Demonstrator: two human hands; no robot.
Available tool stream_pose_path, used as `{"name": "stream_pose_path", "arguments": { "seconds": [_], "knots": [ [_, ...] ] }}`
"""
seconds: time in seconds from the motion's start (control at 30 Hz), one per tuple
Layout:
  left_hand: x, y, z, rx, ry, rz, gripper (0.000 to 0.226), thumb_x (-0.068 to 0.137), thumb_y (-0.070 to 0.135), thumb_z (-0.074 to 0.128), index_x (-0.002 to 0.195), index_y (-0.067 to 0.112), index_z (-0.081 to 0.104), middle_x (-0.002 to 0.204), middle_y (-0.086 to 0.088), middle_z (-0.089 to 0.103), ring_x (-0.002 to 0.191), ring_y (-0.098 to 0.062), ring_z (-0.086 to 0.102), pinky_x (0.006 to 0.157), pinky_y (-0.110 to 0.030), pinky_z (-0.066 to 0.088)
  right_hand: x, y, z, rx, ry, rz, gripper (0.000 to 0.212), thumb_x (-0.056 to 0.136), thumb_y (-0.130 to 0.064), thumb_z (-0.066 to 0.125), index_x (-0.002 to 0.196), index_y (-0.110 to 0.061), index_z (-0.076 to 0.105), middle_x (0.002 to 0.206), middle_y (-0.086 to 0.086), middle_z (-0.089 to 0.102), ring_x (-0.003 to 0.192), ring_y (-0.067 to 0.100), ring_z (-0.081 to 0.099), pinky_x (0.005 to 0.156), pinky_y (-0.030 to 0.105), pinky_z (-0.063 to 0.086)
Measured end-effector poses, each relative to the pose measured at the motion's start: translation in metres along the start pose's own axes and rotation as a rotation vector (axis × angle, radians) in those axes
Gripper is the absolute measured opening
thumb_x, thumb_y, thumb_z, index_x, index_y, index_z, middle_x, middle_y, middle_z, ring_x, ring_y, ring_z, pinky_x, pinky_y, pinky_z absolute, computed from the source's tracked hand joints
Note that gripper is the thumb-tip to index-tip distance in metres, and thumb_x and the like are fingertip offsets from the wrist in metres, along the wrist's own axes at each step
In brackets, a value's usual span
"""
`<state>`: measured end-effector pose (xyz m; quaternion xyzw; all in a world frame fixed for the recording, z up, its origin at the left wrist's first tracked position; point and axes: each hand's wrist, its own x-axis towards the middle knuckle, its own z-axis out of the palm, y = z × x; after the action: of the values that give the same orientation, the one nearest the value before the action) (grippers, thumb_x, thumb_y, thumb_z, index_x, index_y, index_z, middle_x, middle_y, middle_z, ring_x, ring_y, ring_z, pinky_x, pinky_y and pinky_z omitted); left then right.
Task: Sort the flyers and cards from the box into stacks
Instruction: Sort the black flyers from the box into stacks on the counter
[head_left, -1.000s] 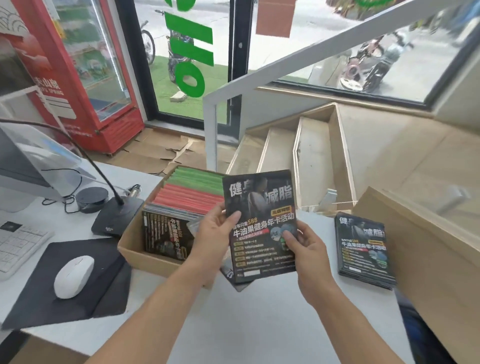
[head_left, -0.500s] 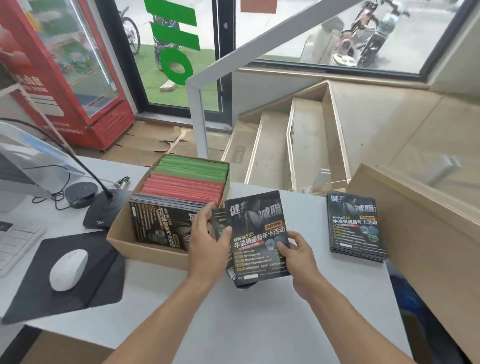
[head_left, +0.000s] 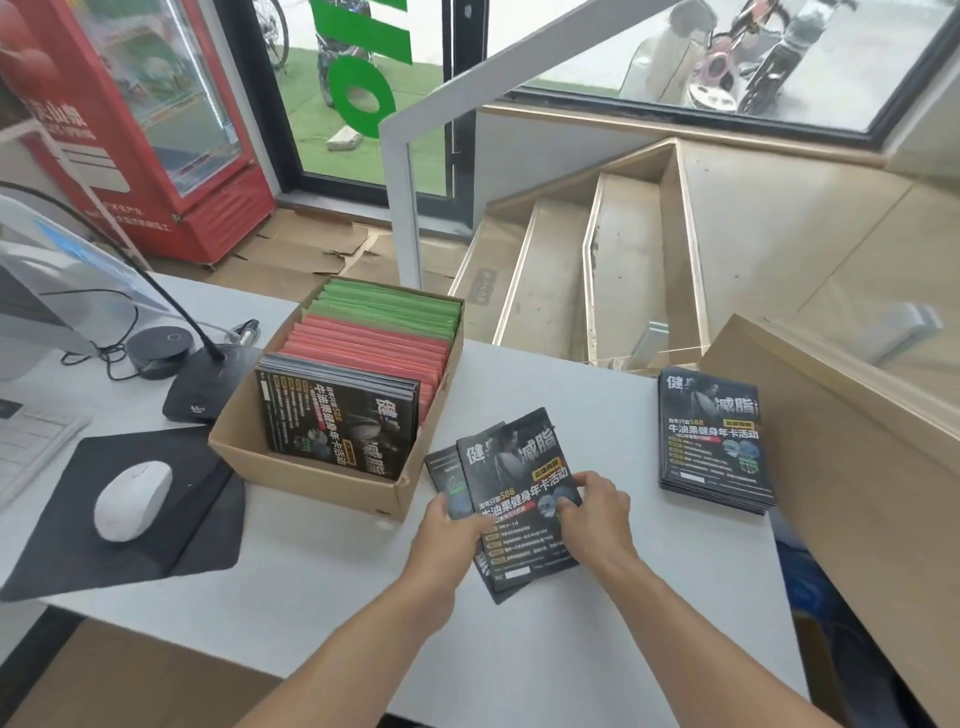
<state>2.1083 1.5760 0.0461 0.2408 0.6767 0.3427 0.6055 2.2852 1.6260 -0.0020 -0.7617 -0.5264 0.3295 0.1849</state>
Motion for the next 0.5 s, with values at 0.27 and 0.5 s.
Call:
{"name": "stream_pose_path", "arguments": {
  "seconds": [0.27,0.5],
  "knots": [
    [0.015,0.001,0.004,-0.041,-0.012,-0.009,0.036,0.096,0.012,0.066,0.125,0.023,0.049,0.107,0.008,0.065,0.088,-0.008,0.068,0.064,-0.024,0.049,-0.01,-0.004,-0.019,0.307,-0.239,0.172,0.007,0.101,-0.018,0.052,0.107,-0.021,0.051,0.105,0.001,0.067,0.088,0.018,0.071,0.068,0.034,0.058],
    [0.019,0.002,0.014,0.01,-0.06,0.021,0.047,0.097,0.017,0.066,0.14,0.02,0.047,0.13,0.0,0.057,0.092,-0.008,0.066,0.066,-0.025,0.05,-0.011,0.002,-0.029,0.415,-0.221,0.256,0.006,0.101,-0.02,0.054,0.106,-0.018,0.052,0.102,0.006,0.071,0.086,0.022,0.074,0.077,0.041,0.06]
  ]
}}
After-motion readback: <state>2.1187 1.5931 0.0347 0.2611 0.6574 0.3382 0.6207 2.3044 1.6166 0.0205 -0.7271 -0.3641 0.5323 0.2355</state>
